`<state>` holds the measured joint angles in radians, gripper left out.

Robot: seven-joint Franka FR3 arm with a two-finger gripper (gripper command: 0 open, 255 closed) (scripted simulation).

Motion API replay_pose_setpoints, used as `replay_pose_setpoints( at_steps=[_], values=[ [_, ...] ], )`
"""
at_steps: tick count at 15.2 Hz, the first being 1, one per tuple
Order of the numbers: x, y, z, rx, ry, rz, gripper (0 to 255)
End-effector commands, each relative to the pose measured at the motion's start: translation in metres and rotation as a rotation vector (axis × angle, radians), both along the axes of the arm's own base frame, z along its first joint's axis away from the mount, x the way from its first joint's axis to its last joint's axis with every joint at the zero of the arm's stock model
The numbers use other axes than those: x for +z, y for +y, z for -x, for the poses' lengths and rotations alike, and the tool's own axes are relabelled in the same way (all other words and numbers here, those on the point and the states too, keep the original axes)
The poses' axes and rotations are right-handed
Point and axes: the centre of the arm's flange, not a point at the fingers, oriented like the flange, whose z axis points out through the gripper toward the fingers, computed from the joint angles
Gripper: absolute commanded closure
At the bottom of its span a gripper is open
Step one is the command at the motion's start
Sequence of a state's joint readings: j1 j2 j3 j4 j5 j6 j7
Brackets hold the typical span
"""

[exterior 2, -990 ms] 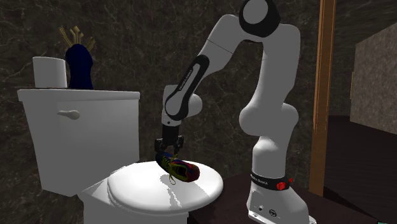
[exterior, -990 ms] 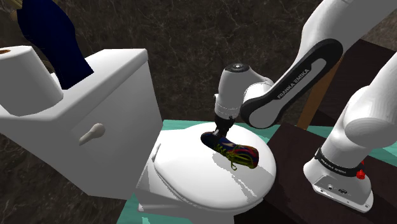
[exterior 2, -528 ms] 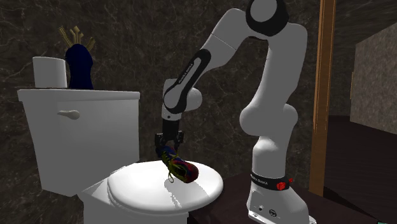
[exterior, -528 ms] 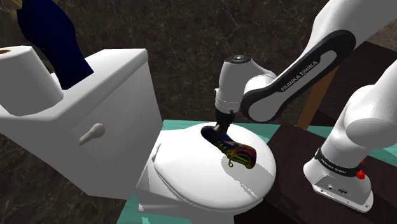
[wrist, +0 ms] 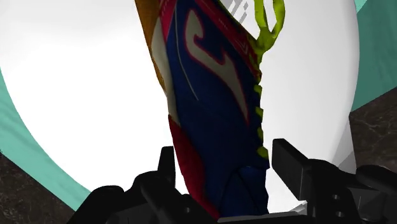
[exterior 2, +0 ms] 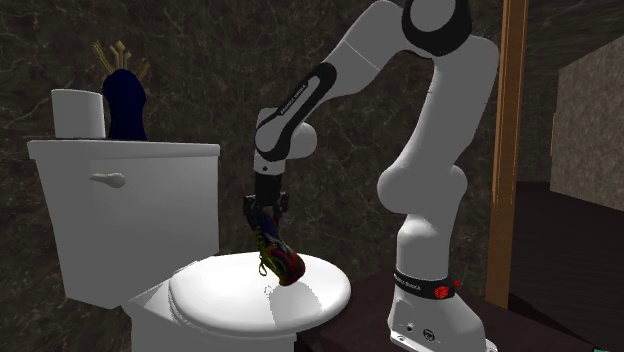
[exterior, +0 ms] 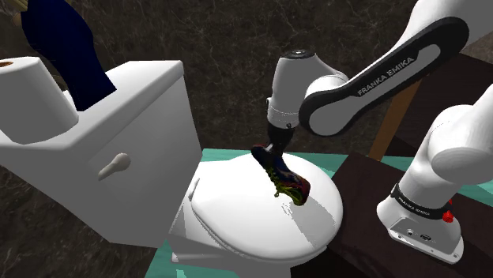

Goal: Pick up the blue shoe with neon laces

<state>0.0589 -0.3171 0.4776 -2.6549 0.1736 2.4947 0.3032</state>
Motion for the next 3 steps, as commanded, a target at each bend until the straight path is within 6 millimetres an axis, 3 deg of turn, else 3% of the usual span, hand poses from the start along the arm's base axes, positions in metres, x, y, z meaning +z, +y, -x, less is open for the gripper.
replay_pose_setpoints(
  at_steps=[1, 3],
  values=[
    [0.0119, 0.0003, -0.0006, 0.000, -0.001, 0.000, 255],
    [0.0127, 0.0003, -0.0006, 0.000, -0.001, 0.000, 255]
  ],
)
